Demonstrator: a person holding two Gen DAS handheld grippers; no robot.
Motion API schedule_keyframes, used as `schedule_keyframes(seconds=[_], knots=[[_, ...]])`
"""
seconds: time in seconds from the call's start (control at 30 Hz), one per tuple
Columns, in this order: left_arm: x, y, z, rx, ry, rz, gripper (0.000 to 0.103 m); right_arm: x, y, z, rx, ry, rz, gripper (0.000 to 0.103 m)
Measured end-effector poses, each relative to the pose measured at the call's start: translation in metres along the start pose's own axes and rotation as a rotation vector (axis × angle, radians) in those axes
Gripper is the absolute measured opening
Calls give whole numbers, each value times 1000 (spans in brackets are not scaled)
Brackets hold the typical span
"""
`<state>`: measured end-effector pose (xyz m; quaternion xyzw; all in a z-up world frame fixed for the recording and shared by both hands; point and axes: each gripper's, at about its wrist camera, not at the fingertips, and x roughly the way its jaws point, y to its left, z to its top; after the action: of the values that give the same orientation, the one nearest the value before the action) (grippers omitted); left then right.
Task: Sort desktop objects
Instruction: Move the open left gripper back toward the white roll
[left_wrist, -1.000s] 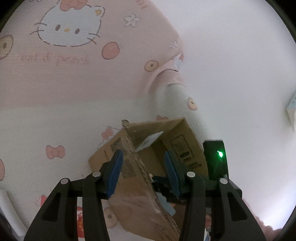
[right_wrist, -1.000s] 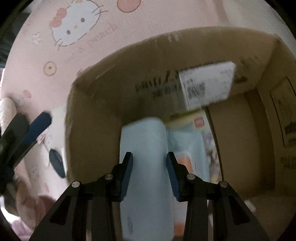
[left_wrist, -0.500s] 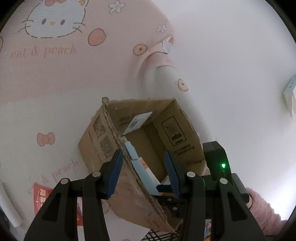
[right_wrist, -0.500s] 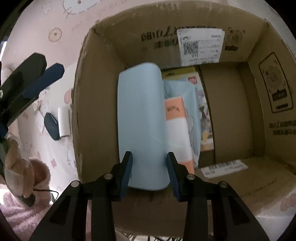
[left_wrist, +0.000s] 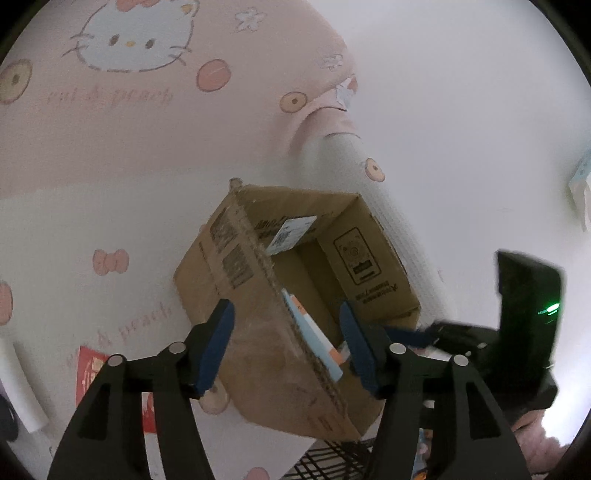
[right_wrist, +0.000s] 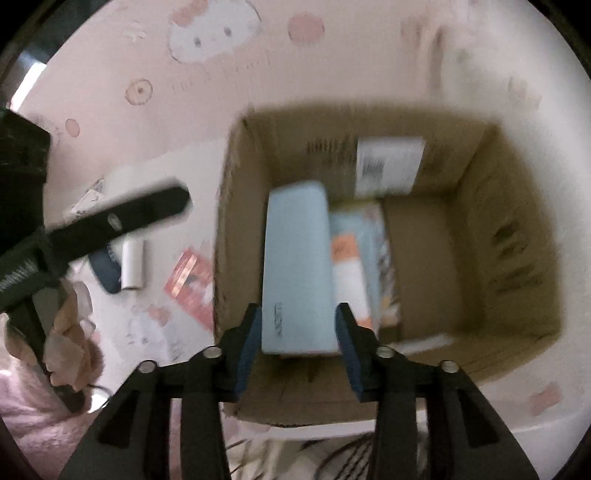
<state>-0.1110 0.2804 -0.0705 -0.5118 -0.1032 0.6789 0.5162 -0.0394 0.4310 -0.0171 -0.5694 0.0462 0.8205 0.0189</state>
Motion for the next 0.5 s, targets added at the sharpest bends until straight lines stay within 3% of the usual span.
schedule_keyframes(seconds=[0.1,0.33,0.5], knots=[[-11,12,-6,-29,-16,13,65,-14,17,6,-8,-67,30,77],[-36,57,-13,-126,-48,50,74,1,64,19,-98,-77,50,81],[-61,105,-22,-230,-91,77,75,28,84,32,-80,-38,96,82]])
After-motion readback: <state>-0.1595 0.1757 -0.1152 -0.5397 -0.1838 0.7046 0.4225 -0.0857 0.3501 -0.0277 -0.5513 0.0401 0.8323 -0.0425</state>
